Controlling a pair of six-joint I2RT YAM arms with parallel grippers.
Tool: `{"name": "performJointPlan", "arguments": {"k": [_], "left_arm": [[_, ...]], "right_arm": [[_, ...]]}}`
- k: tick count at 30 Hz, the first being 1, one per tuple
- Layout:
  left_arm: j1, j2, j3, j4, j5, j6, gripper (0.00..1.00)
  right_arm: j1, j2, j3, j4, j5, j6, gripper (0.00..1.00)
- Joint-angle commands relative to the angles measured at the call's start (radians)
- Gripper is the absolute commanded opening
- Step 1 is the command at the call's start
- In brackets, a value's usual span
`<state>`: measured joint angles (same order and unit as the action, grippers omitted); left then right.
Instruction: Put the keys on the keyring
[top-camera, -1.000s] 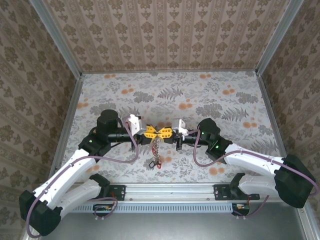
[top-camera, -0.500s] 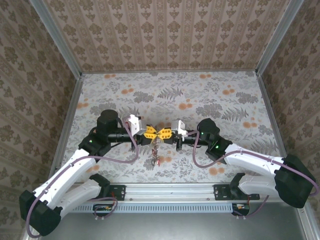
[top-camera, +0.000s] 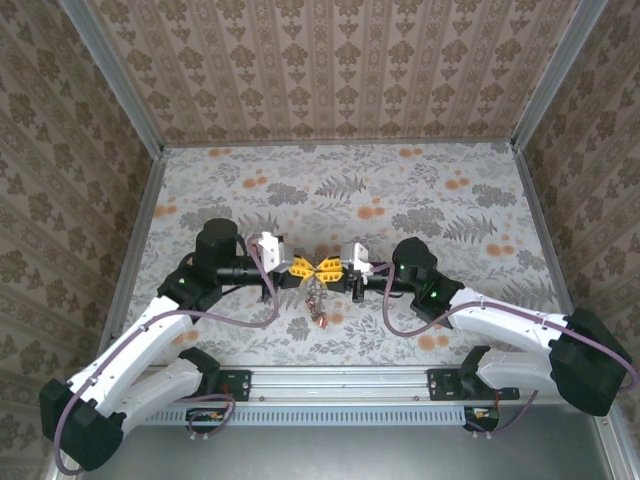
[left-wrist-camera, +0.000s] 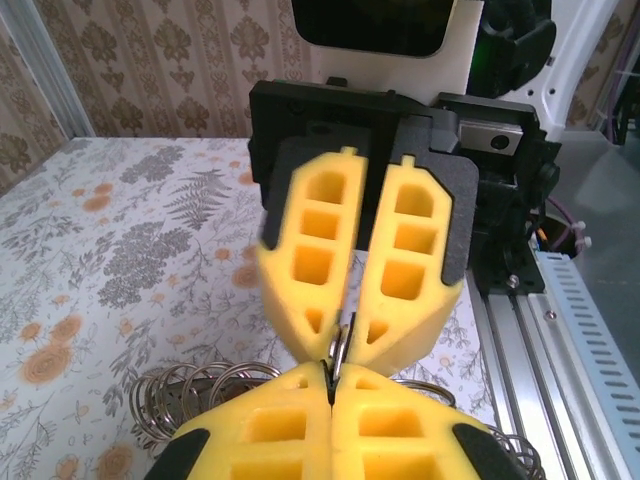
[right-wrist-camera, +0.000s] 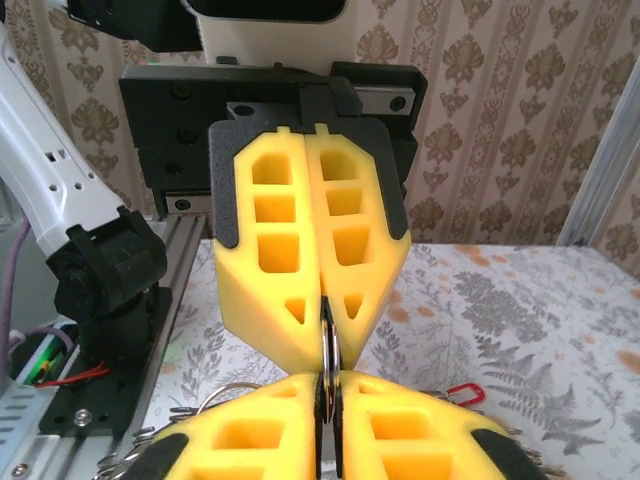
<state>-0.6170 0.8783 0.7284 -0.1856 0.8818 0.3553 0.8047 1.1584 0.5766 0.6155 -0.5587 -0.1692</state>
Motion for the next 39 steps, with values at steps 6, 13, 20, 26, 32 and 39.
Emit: {"name": "performJointPlan", "arguments": {"k": [6,13,20,26,32,39], "left_arm": [[-0.047,-0.053,0.081,-0.227,-0.109,0.265,0.0],[-0.051,-0.042,0.08,-0.207,-0.1,0.25,0.0],[-0.052,-0.04,0.074,-0.196,-0.103,0.23,0.0],[-0.049,-0.052,0.056,-0.188,-0.158,0.225,0.0],[0.06,-0.132,-0.026,-0.189,-0.155,0.198,0.0],[0.267,-0.256,-0.056,-0.205,-0.267,0.041,0.0]], "right_arm": [[0.017,-0.071,0.047,-0.195,0.049,-0.165,0.27],[0.028,-0.031,0.08,-0.22,0.018,-0.183,0.27],[0.05,-0.009,0.104,-0.268,0.019,-0.21,0.27],[0.052,-0.014,0.084,-0.224,0.068,-0.183,0.28],[0.044,0.05,0.16,-0.252,0.346,-0.136,0.39],[0.021,0.356,0.403,-0.258,0.69,0.231,0.35]]}}
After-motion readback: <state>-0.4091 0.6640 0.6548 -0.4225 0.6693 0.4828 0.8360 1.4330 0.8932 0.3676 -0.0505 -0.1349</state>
